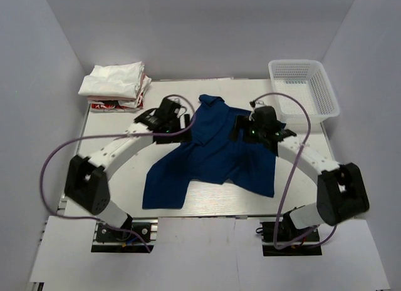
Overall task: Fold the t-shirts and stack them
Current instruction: Flatten out the tshirt
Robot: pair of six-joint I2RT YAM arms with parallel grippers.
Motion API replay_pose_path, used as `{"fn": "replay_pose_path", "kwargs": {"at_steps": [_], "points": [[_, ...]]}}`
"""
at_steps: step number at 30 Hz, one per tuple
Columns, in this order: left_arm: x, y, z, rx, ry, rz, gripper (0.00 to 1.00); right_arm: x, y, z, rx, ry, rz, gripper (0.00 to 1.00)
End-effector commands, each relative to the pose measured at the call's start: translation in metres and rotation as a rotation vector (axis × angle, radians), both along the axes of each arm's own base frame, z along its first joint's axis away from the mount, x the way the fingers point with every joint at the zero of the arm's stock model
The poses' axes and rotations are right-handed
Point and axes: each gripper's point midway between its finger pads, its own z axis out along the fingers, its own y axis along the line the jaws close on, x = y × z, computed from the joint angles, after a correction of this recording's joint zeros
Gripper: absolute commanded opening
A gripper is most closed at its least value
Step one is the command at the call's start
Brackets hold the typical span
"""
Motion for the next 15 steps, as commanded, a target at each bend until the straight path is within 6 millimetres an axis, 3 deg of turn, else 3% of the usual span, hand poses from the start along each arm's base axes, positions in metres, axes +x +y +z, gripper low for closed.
{"fn": "replay_pose_path", "kwargs": {"at_steps": [1, 2, 3, 4, 7, 9, 10, 12, 13, 15], "points": [[0.042, -0.020, -0.001, 0.174, -0.097, -0.139, 1.00, -0.056, 0.014, -0.022, 0.156, 0.140, 0.081, 0.90], [0.050, -0.030, -0.022, 0.230, -0.077, -0.245, 1.00, -0.074, 0.012, -0.035, 0.176, 0.190, 0.082, 0.90], [0.067, -0.050, -0.015, 0.205, -0.145, -0.298, 1.00, -0.086, 0.011, -0.046, 0.192, 0.210, 0.091, 0.90], [0.074, -0.061, -0.015, 0.188, -0.157, -0.351, 1.00, -0.093, 0.015, -0.035, 0.233, 0.187, 0.119, 0.90], [0.091, -0.098, -0.012, 0.164, -0.230, -0.554, 1.00, -0.118, 0.011, -0.052, 0.250, 0.232, 0.143, 0.90], [0.099, -0.110, -0.009, 0.191, -0.295, -0.669, 1.00, -0.126, 0.003, -0.063, 0.222, 0.253, 0.128, 0.90], [0.101, -0.112, -0.022, 0.207, -0.272, -0.700, 1.00, -0.131, -0.001, -0.068, 0.201, 0.272, 0.120, 0.90], [0.106, -0.119, -0.027, 0.237, -0.282, -0.754, 1.00, -0.136, -0.014, -0.080, 0.144, 0.296, 0.072, 0.90], [0.104, -0.114, -0.045, 0.269, -0.230, -0.770, 1.00, -0.140, -0.019, -0.083, 0.128, 0.317, 0.056, 0.90], [0.107, -0.109, -0.055, 0.313, -0.203, -0.767, 0.95, -0.148, -0.033, -0.092, 0.070, 0.353, -0.001, 0.90]]}}
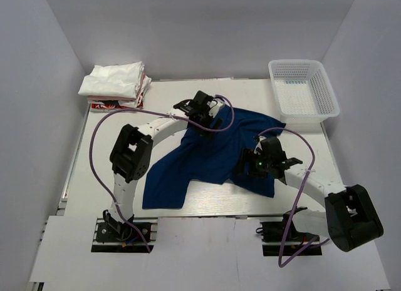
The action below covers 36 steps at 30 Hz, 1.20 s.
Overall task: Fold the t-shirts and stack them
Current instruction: Flatten out the tshirt
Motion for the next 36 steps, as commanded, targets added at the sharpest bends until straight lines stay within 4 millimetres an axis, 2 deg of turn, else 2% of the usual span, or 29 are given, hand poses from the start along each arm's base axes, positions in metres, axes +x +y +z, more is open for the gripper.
{"fn": "replay_pose_path", "kwargs": {"at_steps": [1, 3, 8, 11, 12, 17, 20, 24, 25, 27, 28, 29, 32, 33, 34, 36], "points": [[0.007, -0.001, 0.001, 0.069, -0.037, -0.114, 0.91, -0.018, -0.023, -0.017, -0.100, 0.083, -0.061, 0.90], [0.006, 0.000, -0.008, 0.084, -0.026, -0.124, 0.86, -0.019, -0.037, -0.022, -0.152, 0.097, -0.124, 0.90], [-0.001, -0.003, -0.014, 0.072, -0.012, -0.184, 0.81, -0.042, -0.054, -0.040, -0.219, 0.186, -0.174, 0.90], [-0.010, -0.005, -0.020, 0.057, 0.017, -0.230, 0.80, -0.039, -0.063, -0.039, -0.241, 0.173, -0.221, 0.90], [-0.010, -0.006, -0.015, 0.054, 0.003, -0.239, 0.80, -0.036, -0.064, -0.037, -0.237, 0.159, -0.228, 0.90], [-0.012, 0.000, -0.030, 0.109, 0.017, -0.238, 0.77, -0.028, -0.066, -0.030, -0.242, 0.138, -0.231, 0.90], [-0.007, 0.006, -0.038, 0.150, 0.011, -0.215, 0.67, -0.027, -0.066, -0.029, -0.246, 0.132, -0.225, 0.90], [-0.001, 0.005, -0.035, 0.156, -0.005, -0.195, 0.39, -0.025, -0.068, -0.028, -0.244, 0.129, -0.233, 0.90], [0.001, 0.006, -0.029, 0.151, -0.017, -0.181, 0.31, -0.027, -0.069, -0.029, -0.247, 0.133, -0.233, 0.90], [0.014, 0.006, -0.009, 0.127, -0.077, -0.147, 0.23, -0.027, -0.070, -0.031, -0.249, 0.139, -0.237, 0.90], [0.020, 0.008, -0.001, 0.130, -0.110, -0.111, 0.08, -0.028, -0.071, -0.031, -0.249, 0.139, -0.237, 0.90], [0.024, 0.009, 0.006, 0.125, -0.133, -0.080, 0.00, -0.029, -0.071, -0.032, -0.251, 0.145, -0.240, 0.90], [0.045, 0.019, 0.034, 0.083, -0.211, 0.054, 0.00, -0.027, -0.078, -0.031, -0.268, 0.128, -0.273, 0.90], [0.053, 0.037, 0.042, 0.111, -0.255, 0.138, 0.00, -0.027, -0.079, -0.031, -0.271, 0.127, -0.280, 0.90], [0.062, 0.039, 0.051, 0.103, -0.309, 0.183, 0.00, -0.029, -0.079, -0.032, -0.275, 0.133, -0.277, 0.90], [0.071, 0.053, 0.056, 0.126, -0.344, 0.258, 0.00, -0.028, -0.082, -0.031, -0.282, 0.134, -0.286, 0.90]]}}
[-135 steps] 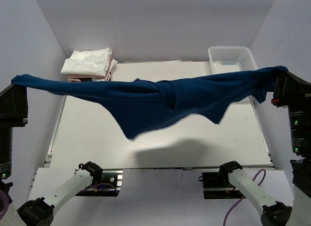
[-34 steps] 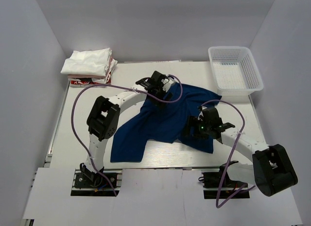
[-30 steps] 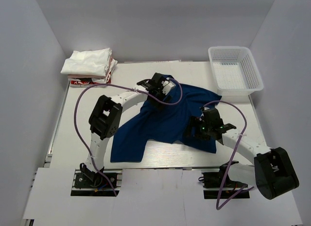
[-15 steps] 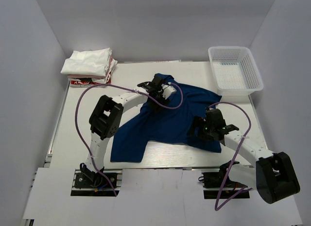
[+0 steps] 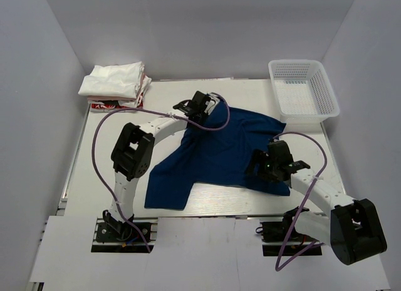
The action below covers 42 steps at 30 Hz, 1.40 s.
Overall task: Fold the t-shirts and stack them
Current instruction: Flatten out the tshirt
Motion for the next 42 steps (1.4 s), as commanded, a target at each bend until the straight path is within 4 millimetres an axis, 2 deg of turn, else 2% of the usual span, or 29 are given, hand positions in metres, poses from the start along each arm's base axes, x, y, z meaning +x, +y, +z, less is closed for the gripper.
{"fn": "replay_pose_path", "kwargs": {"at_steps": [1, 3, 6, 7, 8, 9, 10, 11, 12, 13, 16, 17, 19, 20, 22, 24, 25, 27, 28, 29, 32, 33, 34, 35, 37, 39, 40, 41, 42], "points": [[0.044, 0.033, 0.078, -0.054, -0.254, 0.232, 0.00, -0.024, -0.025, -0.018, -0.105, 0.102, -0.044, 0.90], [0.056, 0.043, 0.084, -0.067, -0.272, 0.277, 0.00, -0.021, -0.027, -0.016, -0.113, 0.097, -0.056, 0.90], [0.081, 0.065, 0.081, -0.055, -0.281, 0.338, 0.00, -0.016, -0.030, -0.013, -0.124, 0.096, -0.067, 0.90], [0.088, 0.080, 0.078, -0.037, -0.279, 0.373, 0.00, -0.015, -0.030, -0.010, -0.128, 0.098, -0.074, 0.90], [0.099, 0.084, 0.086, -0.050, -0.300, 0.389, 0.00, -0.015, -0.032, -0.010, -0.133, 0.104, -0.078, 0.90], [0.105, 0.091, 0.072, -0.031, -0.278, 0.403, 0.00, -0.014, -0.034, -0.011, -0.144, 0.115, -0.082, 0.90], [0.114, 0.105, 0.070, -0.028, -0.279, 0.432, 0.00, -0.014, -0.034, -0.011, -0.148, 0.122, -0.088, 0.90], [0.124, 0.111, 0.077, -0.035, -0.293, 0.450, 0.00, -0.015, -0.035, -0.011, -0.154, 0.130, -0.090, 0.90], [0.132, 0.117, 0.063, -0.033, -0.279, 0.474, 0.00, -0.014, -0.037, -0.011, -0.160, 0.140, -0.096, 0.90], [0.143, 0.132, 0.068, -0.044, -0.301, 0.526, 0.00, -0.014, -0.038, -0.012, -0.164, 0.149, -0.099, 0.90], [0.149, 0.155, 0.051, -0.030, -0.257, 0.590, 0.00, -0.012, -0.038, -0.011, -0.162, 0.161, -0.110, 0.90], [0.151, 0.171, 0.043, -0.016, -0.236, 0.636, 0.00, -0.009, -0.037, -0.010, -0.157, 0.155, -0.109, 0.90], [0.151, 0.187, 0.038, -0.015, -0.222, 0.692, 0.02, -0.007, -0.037, -0.009, -0.156, 0.148, -0.106, 0.90], [0.150, 0.201, 0.036, -0.028, -0.214, 0.741, 0.06, -0.005, -0.036, -0.007, -0.155, 0.143, -0.091, 0.90], [0.143, 0.217, 0.029, -0.023, -0.175, 0.794, 0.12, 0.001, -0.032, -0.003, -0.143, 0.124, -0.067, 0.90], [0.129, 0.229, 0.018, -0.046, -0.093, 0.846, 0.27, 0.010, -0.026, 0.004, -0.129, 0.086, -0.018, 0.90], [0.124, 0.226, 0.024, -0.069, -0.080, 0.847, 0.58, 0.011, -0.023, 0.007, -0.120, 0.075, 0.014, 0.90], [0.119, 0.226, 0.031, -0.116, -0.062, 0.841, 0.95, 0.018, -0.013, 0.019, -0.084, 0.027, 0.064, 0.90], [0.115, 0.224, 0.031, -0.133, -0.059, 0.843, 1.00, 0.022, -0.010, 0.024, -0.078, 0.001, 0.083, 0.90], [0.115, 0.216, 0.051, -0.188, -0.075, 0.817, 1.00, 0.024, -0.007, 0.032, -0.061, -0.034, 0.108, 0.90], [0.114, 0.195, 0.075, -0.331, -0.074, 0.773, 1.00, 0.039, 0.000, 0.052, -0.043, -0.128, 0.137, 0.90], [0.111, 0.189, 0.089, -0.371, -0.088, 0.737, 1.00, 0.041, 0.001, 0.059, -0.034, -0.148, 0.139, 0.90], [0.114, 0.163, 0.099, -0.437, -0.089, 0.644, 1.00, 0.045, 0.001, 0.065, -0.033, -0.172, 0.139, 0.90], [0.114, 0.158, 0.104, -0.455, -0.096, 0.612, 1.00, 0.052, 0.002, 0.074, -0.030, -0.210, 0.131, 0.90], [0.112, 0.131, 0.108, -0.527, -0.069, 0.494, 1.00, 0.064, 0.004, 0.088, -0.021, -0.267, 0.118, 0.90], [0.109, 0.113, 0.100, -0.565, -0.023, 0.440, 1.00, 0.074, 0.003, 0.095, -0.025, -0.294, 0.090, 0.90], [0.109, 0.097, 0.098, -0.601, -0.005, 0.387, 1.00, 0.084, 0.004, 0.097, -0.019, -0.302, 0.063, 0.90], [0.109, 0.091, 0.082, -0.611, 0.033, 0.371, 1.00, 0.089, 0.004, 0.098, -0.018, -0.310, 0.050, 0.90], [0.109, 0.072, 0.087, -0.652, 0.058, 0.295, 1.00, 0.093, 0.007, 0.086, -0.022, -0.269, 0.048, 0.90]]}}
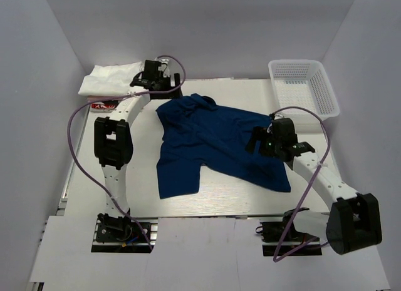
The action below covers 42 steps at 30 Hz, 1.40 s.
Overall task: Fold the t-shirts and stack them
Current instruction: Flatten out the tshirt
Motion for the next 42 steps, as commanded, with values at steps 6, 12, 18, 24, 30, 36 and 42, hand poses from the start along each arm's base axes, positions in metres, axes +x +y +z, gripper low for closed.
{"fn": "replay_pose_path", "kwargs": {"at_steps": [6, 12, 18, 24, 30, 36, 42], "points": [[-0.002, -0.107, -0.020, -0.236, -0.002, -0.374, 1.00, 0.084, 0.026, 0.014, 0.046, -0.079, -0.026, 0.90], [0.008, -0.134, -0.038, -0.274, -0.032, -0.417, 1.00, 0.120, 0.045, -0.020, 0.045, -0.017, 0.025, 0.90], [0.032, -0.126, -0.082, -0.257, 0.034, -0.263, 1.00, 0.121, 0.049, -0.059, 0.042, 0.087, 0.021, 0.90], [0.067, -0.045, -0.107, -0.166, 0.052, 0.240, 1.00, 0.101, 0.029, -0.089, -0.034, 0.168, -0.038, 0.90], [0.073, 0.049, -0.113, -0.069, 0.108, 0.659, 1.00, 0.080, 0.012, -0.105, -0.089, 0.220, -0.097, 0.90], [0.079, 0.047, -0.106, -0.226, 0.153, 0.592, 1.00, 0.084, 0.013, -0.093, -0.104, 0.196, -0.056, 0.90], [0.067, 0.010, -0.009, -0.195, 0.000, 0.310, 1.00, 0.105, 0.027, -0.037, -0.086, 0.017, 0.029, 0.90]]}}
